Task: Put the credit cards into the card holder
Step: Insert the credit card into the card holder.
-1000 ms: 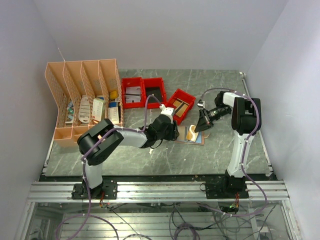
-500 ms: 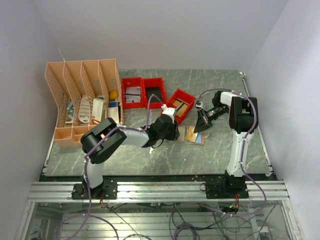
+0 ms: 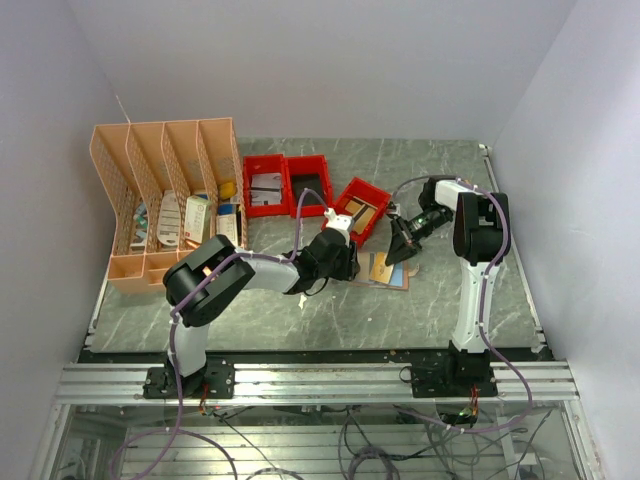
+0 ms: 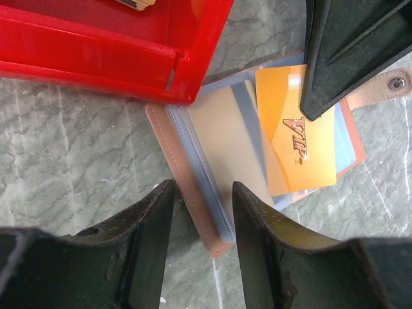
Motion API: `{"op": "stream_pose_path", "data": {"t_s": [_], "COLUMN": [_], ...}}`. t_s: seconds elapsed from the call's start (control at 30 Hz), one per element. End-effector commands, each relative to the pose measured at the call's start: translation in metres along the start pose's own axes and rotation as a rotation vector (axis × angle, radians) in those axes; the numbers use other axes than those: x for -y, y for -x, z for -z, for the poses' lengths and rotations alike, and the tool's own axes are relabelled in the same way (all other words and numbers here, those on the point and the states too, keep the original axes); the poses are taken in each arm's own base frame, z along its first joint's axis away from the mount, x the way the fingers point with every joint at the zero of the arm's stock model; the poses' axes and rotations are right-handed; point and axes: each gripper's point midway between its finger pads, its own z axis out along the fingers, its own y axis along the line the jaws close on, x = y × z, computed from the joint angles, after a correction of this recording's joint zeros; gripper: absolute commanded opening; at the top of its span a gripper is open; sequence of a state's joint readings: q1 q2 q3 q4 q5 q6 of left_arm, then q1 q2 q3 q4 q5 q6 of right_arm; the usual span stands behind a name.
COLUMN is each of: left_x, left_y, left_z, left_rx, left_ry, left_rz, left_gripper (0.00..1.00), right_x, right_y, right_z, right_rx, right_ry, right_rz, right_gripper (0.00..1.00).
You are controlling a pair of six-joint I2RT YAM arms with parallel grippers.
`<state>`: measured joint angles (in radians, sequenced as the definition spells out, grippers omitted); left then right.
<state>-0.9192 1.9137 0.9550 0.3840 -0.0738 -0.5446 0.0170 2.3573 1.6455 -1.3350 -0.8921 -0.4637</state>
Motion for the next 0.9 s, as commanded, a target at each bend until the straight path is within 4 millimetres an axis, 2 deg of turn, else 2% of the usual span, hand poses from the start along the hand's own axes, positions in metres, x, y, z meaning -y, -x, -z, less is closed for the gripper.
{"op": "stream_pose_path", "data": {"t_s": [0.0, 0.4, 0.63, 0.87], "left_x": [0.012, 0.016, 0.013, 0.015], "left_y": [0.008, 0.008, 0.006, 0.005], "left_z": [-0.006, -0.023, -0.022, -0.021], "left_rx": [0.018, 0.002, 0.001, 0.003], "left_ry": [-0.04, -0.051, -0.037, -0.051], "left_rz": [-0.027, -0.042, -0.038, -0.033], "left_gripper": [0.52, 0.49, 0.48, 0.48], "right_x": [0.014, 0.017, 0.016, 0.016], "right_y": [0.003, -0.002, -0.011, -0.011], "right_z": [-0.008, -0.009, -0.009, -0.012], "right_rx": [-0.024, -0.051, -0.053, -0.006], "right_ry": [-0.042, -0.058, -0.061, -0.059], "right_rz": [0.002, -0.024, -0.061, -0.121], "right_gripper": [0.0, 0.0, 0.0, 0.0]}}
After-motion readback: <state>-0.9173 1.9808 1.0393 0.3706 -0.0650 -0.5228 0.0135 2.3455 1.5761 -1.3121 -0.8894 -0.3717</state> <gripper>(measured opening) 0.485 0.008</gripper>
